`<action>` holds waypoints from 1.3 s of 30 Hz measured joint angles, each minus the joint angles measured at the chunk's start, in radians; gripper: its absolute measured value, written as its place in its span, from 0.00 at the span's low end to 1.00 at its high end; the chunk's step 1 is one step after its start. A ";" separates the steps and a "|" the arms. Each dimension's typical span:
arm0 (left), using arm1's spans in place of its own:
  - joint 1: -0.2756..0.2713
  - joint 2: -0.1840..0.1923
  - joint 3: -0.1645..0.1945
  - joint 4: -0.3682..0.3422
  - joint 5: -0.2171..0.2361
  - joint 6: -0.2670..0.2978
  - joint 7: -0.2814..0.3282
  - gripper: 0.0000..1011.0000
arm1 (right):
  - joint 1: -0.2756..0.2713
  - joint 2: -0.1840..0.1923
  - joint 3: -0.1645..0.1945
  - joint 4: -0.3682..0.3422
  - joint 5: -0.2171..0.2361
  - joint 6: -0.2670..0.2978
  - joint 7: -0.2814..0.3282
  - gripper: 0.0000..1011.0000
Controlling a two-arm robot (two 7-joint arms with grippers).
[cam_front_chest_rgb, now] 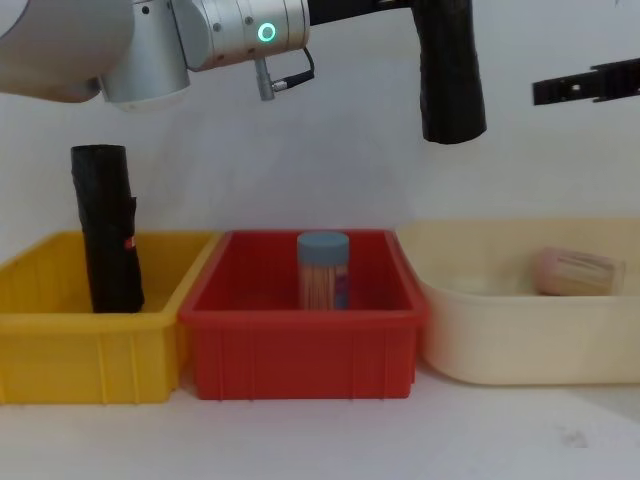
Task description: Pick up the garbage bag with the one hand and transfer it to the other hand.
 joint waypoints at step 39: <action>-0.005 -0.003 0.001 0.010 -0.001 -0.004 -0.004 0.35 | 0.104 -0.078 -0.157 0.137 -0.045 -0.213 -0.010 0.99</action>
